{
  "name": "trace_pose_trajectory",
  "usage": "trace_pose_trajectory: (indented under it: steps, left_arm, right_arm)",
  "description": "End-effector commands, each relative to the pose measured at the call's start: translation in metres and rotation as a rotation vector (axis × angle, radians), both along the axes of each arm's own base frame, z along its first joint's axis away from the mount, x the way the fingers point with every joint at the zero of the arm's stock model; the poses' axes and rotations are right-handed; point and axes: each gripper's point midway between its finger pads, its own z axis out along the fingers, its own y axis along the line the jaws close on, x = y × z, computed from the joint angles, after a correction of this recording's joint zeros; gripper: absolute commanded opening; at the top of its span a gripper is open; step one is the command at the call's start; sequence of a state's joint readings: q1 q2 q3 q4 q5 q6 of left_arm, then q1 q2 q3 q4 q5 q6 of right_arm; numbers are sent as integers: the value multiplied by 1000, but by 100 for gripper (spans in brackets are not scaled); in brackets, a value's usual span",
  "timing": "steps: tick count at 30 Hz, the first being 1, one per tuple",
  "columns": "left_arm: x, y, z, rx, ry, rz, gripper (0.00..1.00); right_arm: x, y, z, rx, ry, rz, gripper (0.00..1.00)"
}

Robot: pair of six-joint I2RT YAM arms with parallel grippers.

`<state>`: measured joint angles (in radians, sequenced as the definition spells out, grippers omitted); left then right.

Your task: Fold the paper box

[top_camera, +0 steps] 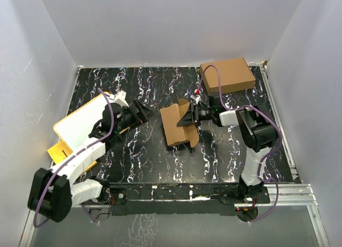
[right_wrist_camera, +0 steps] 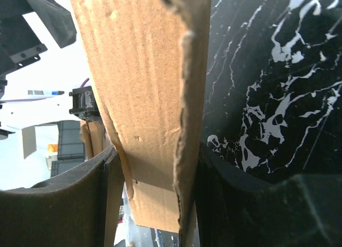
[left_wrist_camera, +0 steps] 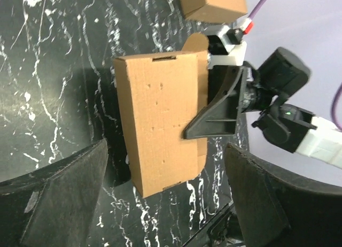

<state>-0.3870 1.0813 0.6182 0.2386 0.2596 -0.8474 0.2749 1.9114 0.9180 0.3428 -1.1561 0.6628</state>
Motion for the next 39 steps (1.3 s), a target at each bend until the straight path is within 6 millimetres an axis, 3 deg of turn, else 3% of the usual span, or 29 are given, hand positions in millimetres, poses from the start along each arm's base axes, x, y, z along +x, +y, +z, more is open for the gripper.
trace_pose_trajectory:
  steps: [1, 6, 11, 15, 23, 34, 39]
  left_arm:
    - [5, -8, -23, 5, 79, -26, 83]
    - [18, -18, -57, 80, 210, 4, 80]
    - [27, -45, -80, 148, 250, -59, 80]
    - [35, -55, -93, 203, 266, -86, 81]
    - [34, -52, -128, 331, 346, -107, 80]
    - [41, -45, -130, 418, 327, -112, 82]
    - [47, -45, -109, 416, 237, -120, 83]
  right_arm:
    - [5, 8, 2, 27, 23, -15, 48]
    - [8, 6, -24, -48, 75, -53, 57]
    - [8, 5, -33, -72, 99, -68, 61]
    - [10, 4, -39, -102, 105, -78, 62]
    - [25, -16, -48, -232, 2, -93, 80]
    - [31, -74, -54, -415, -143, -61, 94]
    - [42, -95, -16, -470, -441, -60, 92]
